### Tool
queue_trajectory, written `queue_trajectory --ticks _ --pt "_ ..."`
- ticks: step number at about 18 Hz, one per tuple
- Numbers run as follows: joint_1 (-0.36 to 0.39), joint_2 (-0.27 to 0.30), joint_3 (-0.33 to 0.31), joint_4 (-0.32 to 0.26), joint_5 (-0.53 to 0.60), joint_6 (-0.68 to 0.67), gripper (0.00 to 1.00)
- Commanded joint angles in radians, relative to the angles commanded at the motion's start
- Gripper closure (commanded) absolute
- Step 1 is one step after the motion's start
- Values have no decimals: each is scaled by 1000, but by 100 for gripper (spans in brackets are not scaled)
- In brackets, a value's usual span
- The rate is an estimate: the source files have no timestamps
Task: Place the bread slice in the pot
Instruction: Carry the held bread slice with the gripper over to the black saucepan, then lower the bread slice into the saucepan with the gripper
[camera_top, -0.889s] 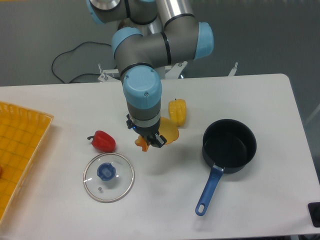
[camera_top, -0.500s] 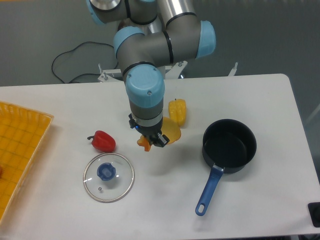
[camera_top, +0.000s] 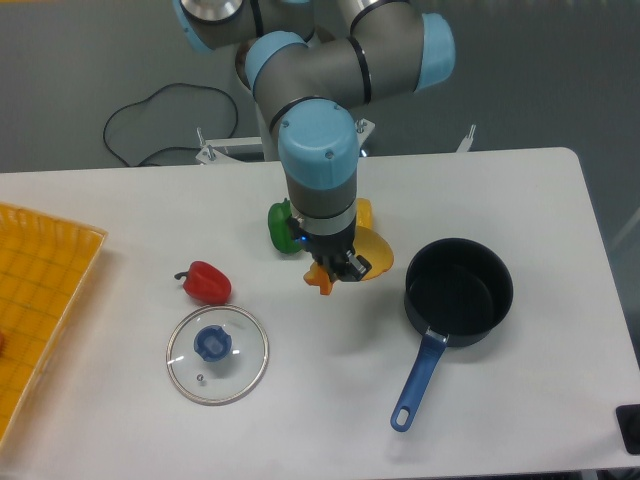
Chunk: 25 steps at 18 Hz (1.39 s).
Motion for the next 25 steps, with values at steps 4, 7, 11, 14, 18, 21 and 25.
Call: queue_trajectory --ticks 4,7,11,14,18,21,25 --pt "32 3 24 -2 28 89 100" --pt "58 3 25 -2 28 106 100" --pt "89 -8 28 12 32 117 100" --pt "110 -21 32 11 115 187 100" --pt "129 -77 48 26 146 197 100" --pt "156 -121 38 99 137 201 100" --pt "189 -159 45 117 138 227 100"
